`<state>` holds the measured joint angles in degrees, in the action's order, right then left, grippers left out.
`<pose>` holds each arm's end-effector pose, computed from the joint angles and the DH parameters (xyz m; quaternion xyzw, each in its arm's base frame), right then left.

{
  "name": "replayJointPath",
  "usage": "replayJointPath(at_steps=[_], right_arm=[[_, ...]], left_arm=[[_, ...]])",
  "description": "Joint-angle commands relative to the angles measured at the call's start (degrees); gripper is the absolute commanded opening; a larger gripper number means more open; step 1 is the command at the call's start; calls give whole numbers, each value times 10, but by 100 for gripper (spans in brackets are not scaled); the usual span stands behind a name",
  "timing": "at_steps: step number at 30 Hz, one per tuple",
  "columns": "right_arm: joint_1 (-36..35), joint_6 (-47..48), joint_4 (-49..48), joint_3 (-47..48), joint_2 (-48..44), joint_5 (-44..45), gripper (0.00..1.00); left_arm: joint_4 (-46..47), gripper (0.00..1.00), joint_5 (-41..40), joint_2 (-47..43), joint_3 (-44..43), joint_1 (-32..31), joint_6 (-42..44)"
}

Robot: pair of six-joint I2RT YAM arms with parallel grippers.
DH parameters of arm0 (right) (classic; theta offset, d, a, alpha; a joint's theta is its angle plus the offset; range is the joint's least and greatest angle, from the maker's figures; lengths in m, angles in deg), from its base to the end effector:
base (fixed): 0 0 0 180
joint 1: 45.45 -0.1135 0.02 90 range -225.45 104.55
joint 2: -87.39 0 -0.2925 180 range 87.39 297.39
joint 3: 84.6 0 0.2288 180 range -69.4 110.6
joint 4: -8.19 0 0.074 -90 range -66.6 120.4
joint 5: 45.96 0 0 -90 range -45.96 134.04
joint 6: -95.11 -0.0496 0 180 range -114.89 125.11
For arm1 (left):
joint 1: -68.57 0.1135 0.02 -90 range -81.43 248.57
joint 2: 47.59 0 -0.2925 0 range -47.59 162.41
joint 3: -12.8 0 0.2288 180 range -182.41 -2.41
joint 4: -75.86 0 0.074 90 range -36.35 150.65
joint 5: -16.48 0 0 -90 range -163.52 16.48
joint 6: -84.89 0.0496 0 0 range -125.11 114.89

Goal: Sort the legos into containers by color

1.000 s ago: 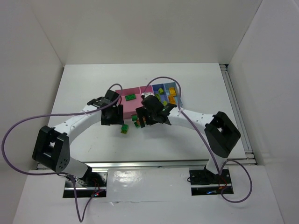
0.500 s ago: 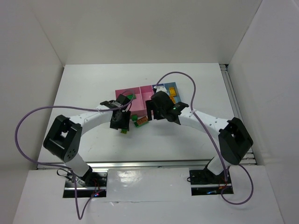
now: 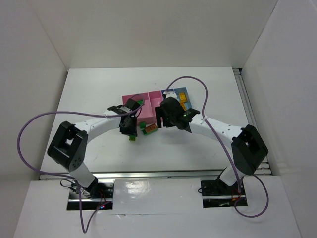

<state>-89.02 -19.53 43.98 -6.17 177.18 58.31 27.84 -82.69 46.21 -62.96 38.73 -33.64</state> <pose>0.2448 0.2160 0.2714 -0.1071 0.9186 0.1075 0.3649 0.2701 -0.1458 0.2221 -0.0054 0.9753 -0.0325 0.2186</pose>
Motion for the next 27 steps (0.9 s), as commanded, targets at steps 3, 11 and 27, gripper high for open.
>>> replayJointPath(at_steps=[3, 11, 27], right_arm=[[4, -8, -5, 3, -23, -5, 82], [118, 66, -65, 2, -59, -394, 82], [140, 96, -105, 51, -21, -703, 90]], left_arm=[[-41, 0, -3, 7, -64, -4, 17], [-25, 0, 291, -110, -103, 79, 145], [89, 0, 685, -115, -75, 151, 138]])
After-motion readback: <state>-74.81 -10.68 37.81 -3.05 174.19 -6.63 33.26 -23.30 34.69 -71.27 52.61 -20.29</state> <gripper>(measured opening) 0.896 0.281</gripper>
